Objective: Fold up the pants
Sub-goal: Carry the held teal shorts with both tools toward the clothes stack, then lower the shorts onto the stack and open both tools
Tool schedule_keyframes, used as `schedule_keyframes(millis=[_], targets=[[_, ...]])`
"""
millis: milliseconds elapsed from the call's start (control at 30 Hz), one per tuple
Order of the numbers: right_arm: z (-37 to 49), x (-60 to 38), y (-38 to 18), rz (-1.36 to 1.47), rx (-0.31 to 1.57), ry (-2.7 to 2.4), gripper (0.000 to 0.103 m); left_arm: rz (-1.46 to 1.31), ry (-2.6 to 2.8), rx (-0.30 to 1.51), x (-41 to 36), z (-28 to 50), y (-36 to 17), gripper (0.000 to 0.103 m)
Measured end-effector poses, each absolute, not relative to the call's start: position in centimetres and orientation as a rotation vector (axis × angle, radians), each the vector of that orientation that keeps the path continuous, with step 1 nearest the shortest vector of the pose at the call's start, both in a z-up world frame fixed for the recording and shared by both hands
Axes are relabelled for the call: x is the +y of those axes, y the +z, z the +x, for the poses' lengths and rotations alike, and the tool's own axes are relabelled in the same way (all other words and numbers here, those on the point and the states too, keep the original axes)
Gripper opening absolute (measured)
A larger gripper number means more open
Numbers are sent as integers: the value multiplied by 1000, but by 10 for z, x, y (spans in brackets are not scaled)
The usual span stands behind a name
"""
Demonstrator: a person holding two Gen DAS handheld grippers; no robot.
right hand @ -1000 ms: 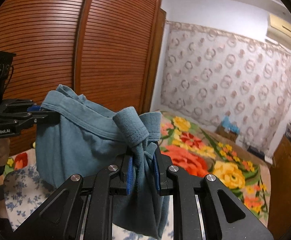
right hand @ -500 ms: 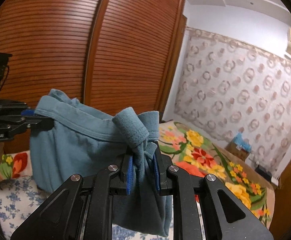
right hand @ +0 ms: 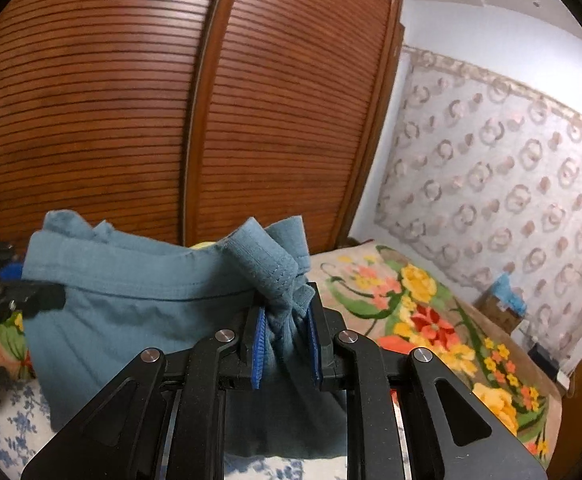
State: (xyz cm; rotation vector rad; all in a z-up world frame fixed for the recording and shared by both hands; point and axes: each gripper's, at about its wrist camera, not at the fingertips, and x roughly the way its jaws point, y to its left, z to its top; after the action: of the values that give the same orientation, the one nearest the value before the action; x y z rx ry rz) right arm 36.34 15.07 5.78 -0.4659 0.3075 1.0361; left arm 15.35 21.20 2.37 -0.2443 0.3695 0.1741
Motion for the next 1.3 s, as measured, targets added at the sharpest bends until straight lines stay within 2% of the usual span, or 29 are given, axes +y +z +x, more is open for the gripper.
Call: schedule_keyframes(millis=[167,267,333,400,600,733,867,1033,1300], targets=[[363,177,47,-490,343,1046,16,-290,230,371,213,148,7,16],[367,185,42,-478,385,1030,29,-304,236,386,213,150,-2,16],[369,183,43,-454,398,1031,40,-300,246,387,213,149,-4,16],[373,171,44,-421,404,1028,47,-294,252,389,213,148,-4,16],[382,136,36,-352,476,1074,47,-272,283,403,212,148,-9,19],[387,130,25,-332,520,1103,42,-264,312,416,214,150,-12,21],[396,136,13,-349,542,1078,41,-261,325,431,216,151,-15,24],[411,144,-1,-375,560,1010,42,-257,319,470,215,155,-21,36],[406,139,1,-348,562,991,42,-235,315,487,214,154,-21,49]])
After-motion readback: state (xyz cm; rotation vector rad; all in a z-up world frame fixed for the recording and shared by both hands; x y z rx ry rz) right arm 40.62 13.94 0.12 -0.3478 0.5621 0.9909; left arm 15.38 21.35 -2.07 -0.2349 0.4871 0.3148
